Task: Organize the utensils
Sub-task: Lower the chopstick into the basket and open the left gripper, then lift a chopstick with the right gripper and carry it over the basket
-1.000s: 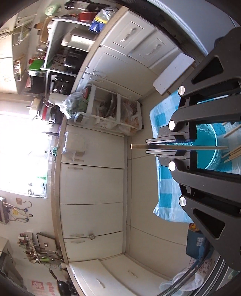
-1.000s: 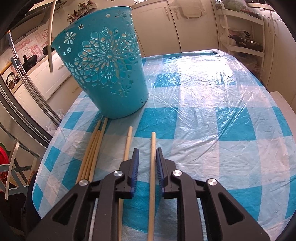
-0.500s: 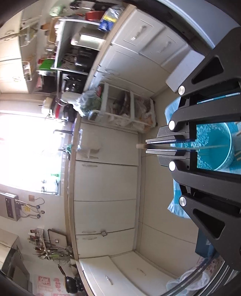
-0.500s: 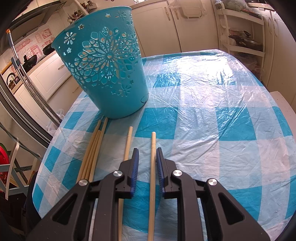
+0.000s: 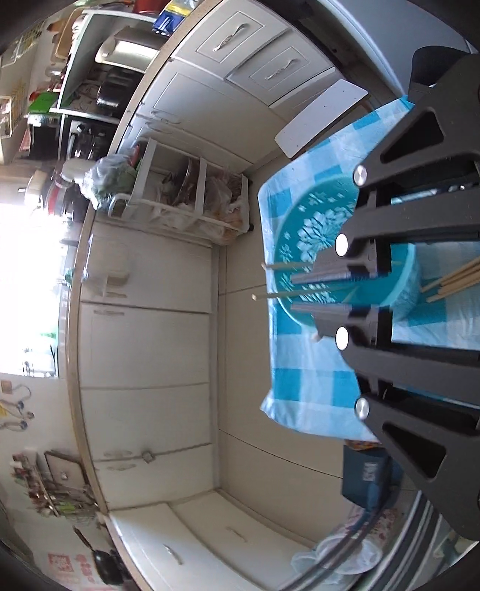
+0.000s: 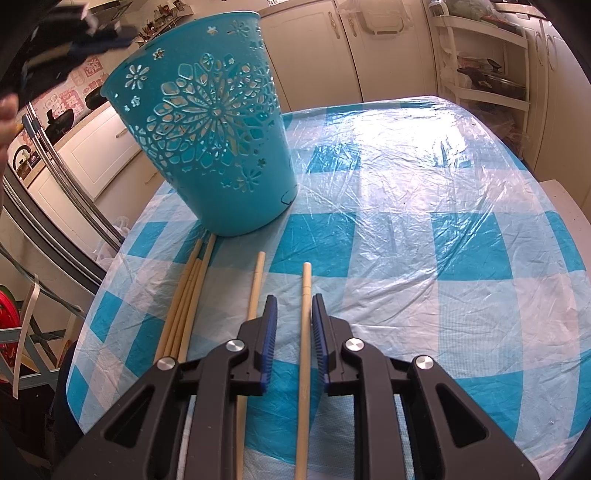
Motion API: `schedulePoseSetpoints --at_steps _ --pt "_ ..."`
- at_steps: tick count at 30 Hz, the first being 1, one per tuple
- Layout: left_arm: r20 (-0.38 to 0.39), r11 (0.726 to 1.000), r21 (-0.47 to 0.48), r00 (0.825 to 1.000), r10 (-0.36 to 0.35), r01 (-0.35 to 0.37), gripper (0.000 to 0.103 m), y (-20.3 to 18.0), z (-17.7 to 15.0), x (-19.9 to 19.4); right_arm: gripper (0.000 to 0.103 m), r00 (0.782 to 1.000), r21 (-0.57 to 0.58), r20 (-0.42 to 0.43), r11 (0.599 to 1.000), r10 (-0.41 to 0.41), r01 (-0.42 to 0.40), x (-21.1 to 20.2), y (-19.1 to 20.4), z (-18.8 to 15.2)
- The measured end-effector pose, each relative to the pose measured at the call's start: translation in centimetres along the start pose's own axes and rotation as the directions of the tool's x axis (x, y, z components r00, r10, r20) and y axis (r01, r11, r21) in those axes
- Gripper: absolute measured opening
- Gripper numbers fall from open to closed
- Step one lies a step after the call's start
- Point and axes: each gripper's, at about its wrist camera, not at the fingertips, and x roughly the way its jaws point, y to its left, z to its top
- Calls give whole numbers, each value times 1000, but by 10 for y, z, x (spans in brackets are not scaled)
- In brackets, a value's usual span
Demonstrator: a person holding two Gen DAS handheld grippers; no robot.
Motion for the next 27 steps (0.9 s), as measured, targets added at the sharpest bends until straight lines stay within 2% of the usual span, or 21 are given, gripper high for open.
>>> schedulePoseSetpoints --at_steps 5,10,15,17,20,23,27 --pt "13 997 -71 1000 9 -8 40 30 -27 -24 16 998 -93 -15 994 -57 55 1 11 0" --pt "-22 993 -121 1000 -10 8 44 54 -61 -33 6 995 -132 -55 988 -85 77 7 10 10" --pt "-78 990 -139 997 -20 9 46 66 -97 -28 6 981 -269 -93 953 -170 140 13 26 14" --pt "-110 989 -146 994 -23 7 47 69 -114 -21 8 977 -287 -124 948 -175 134 13 28 16" --pt "-156 988 -154 987 -23 -2 48 72 -137 -12 10 974 -274 -147 954 -170 125 11 24 17" --pt "-196 986 -170 980 -35 2 48 74 -155 -6 8 975 -283 -110 946 -193 155 8 25 11" --pt "-229 982 -189 972 -45 1 50 74 -171 -4 6 984 -191 -82 972 -156 138 -1 18 4"
